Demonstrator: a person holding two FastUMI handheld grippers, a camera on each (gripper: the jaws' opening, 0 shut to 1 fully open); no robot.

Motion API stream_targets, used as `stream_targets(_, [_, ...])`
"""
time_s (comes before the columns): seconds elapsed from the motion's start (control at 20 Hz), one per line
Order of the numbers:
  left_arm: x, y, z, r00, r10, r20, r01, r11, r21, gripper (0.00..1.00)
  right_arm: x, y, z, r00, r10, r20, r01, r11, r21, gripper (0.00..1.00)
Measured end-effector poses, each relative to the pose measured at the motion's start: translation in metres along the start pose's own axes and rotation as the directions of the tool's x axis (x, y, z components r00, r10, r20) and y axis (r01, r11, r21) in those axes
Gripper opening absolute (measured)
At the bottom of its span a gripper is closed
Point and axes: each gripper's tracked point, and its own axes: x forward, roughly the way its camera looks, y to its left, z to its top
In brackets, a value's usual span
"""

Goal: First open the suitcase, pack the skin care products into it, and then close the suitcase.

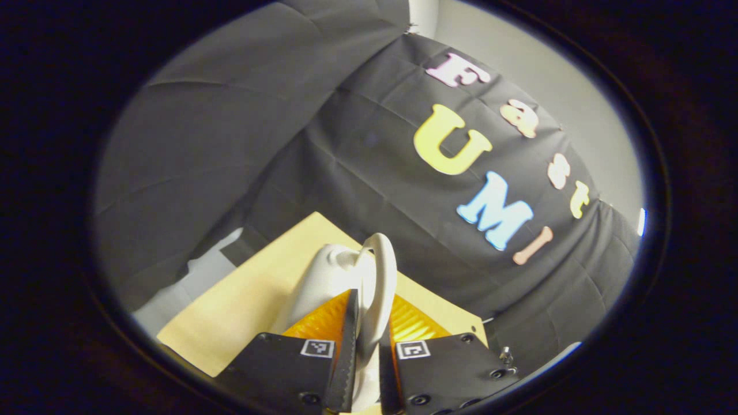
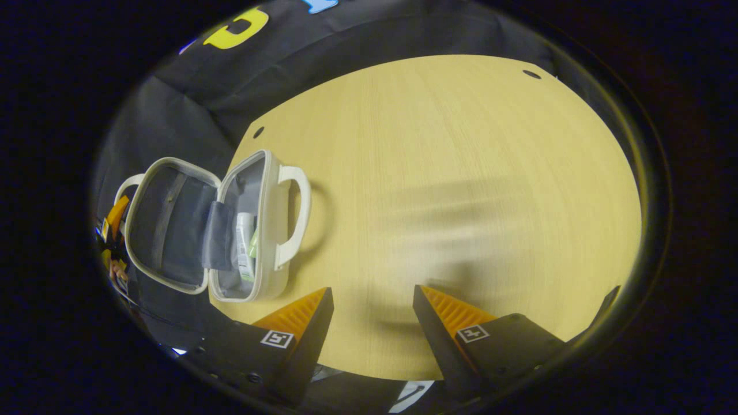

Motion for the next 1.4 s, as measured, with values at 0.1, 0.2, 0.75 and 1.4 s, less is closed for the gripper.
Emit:
stream_targets(0.1, [0.005, -0.028, -0.019, 0.999, -0.034, -0.034, 0.036, 0.998, 0.054, 0.26, -0.004, -0.006, -0.002, 1.000, 0.004, 0.010, -0.004, 1.000, 0.027, 0.87])
stream_targets(0.2, [0.013, -0.055, -0.042, 0.995, -0.067, -0.079, 0.075, 0.993, 0.092, 0.27, -0.009, -0.013, -0.004, 1.000, 0.003, 0.017, -0.004, 0.999, 0.052, 0.87])
stream_targets(0.75, [0.035, -0.083, -0.284, 0.853, -0.023, -0.521, 0.212, 0.928, 0.305, 0.27, -0.034, -0.054, -0.002, 0.996, -0.023, 0.082, 0.008, 0.984, 0.176, 0.86])
stream_targets(1.4, [0.042, -0.058, -0.301, 0.883, 0.156, -0.443, 0.013, 0.934, 0.356, 0.73, -0.071, -0.101, 0.004, 0.989, -0.063, 0.135, 0.021, 0.956, 0.291, 0.87])
